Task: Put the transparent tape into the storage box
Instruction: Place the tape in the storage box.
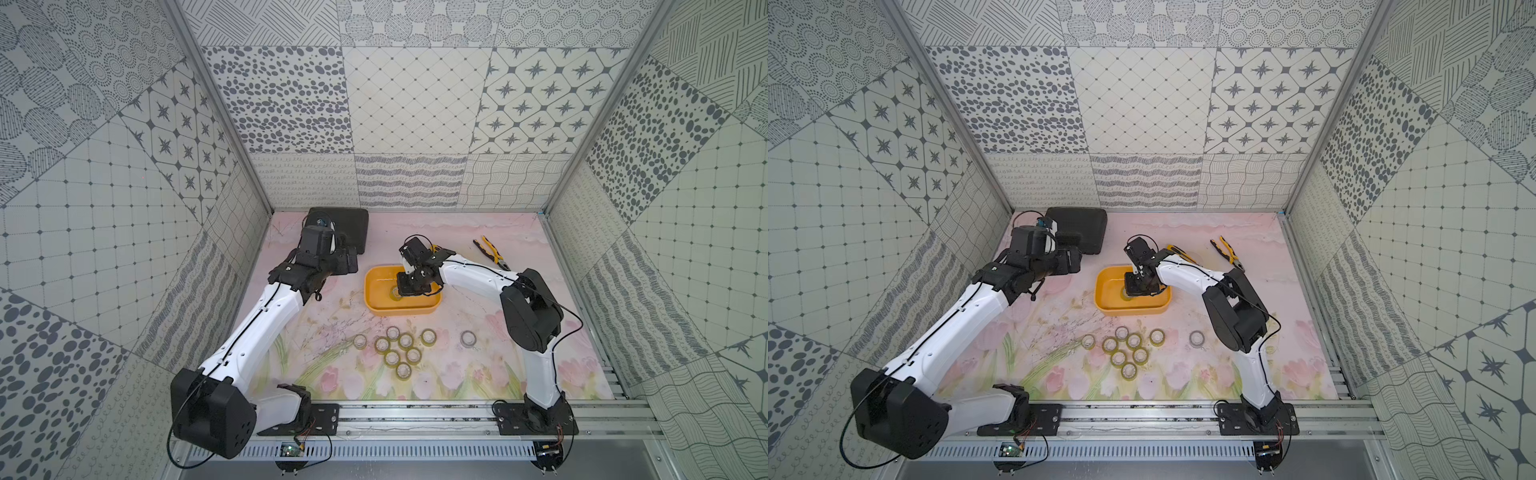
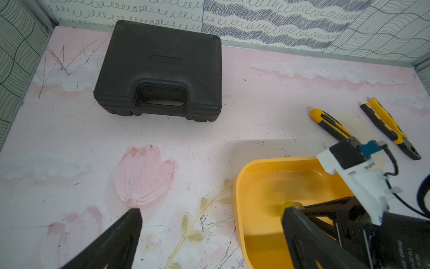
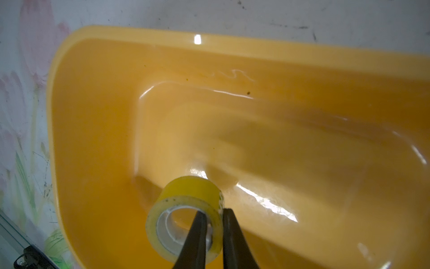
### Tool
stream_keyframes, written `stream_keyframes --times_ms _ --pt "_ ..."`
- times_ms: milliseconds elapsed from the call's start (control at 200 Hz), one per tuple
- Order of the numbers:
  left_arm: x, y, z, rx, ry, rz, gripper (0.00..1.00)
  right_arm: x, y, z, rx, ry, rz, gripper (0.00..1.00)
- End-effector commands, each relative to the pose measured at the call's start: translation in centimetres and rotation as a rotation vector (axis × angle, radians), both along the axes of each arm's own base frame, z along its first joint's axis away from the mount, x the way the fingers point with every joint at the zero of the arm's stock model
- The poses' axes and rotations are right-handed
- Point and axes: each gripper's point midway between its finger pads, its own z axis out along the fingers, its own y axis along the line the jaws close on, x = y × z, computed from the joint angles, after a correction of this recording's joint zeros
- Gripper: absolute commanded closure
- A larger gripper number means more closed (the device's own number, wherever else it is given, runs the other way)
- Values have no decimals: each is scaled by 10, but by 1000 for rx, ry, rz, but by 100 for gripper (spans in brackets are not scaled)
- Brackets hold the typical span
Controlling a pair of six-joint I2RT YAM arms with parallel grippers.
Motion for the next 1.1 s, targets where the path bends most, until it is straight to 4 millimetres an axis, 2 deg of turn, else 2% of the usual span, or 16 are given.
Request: stream_keyframes --times_ms 0,155,335,485,645,755,901,991,1096 --pt "0 -1 -2 17 13 -17 1 11 19 3 53 -14 -7 94" --pt "-1 0 -3 21 15 -13 1 15 27 -1 66 0 -11 90" --pt "0 0 -4 21 17 -14 1 16 33 3 86 2 -2 76" --pt "1 1 -6 20 24 -9 1 15 33 18 104 -20 8 62" --pt "2 2 -9 15 33 12 1 12 29 46 134 -61 24 55" --pt "4 -1 -15 1 52 7 1 11 14 69 137 -108 12 54" --pt "6 -12 -24 -27 89 -36 1 6 -23 94 121 -166 -26 54" --pt "7 -17 -30 -46 115 -57 1 -1 -52 99 75 -186 -50 54" --pt "8 -24 -35 -70 137 -76 1 -16 -85 94 2 -185 -67 54"
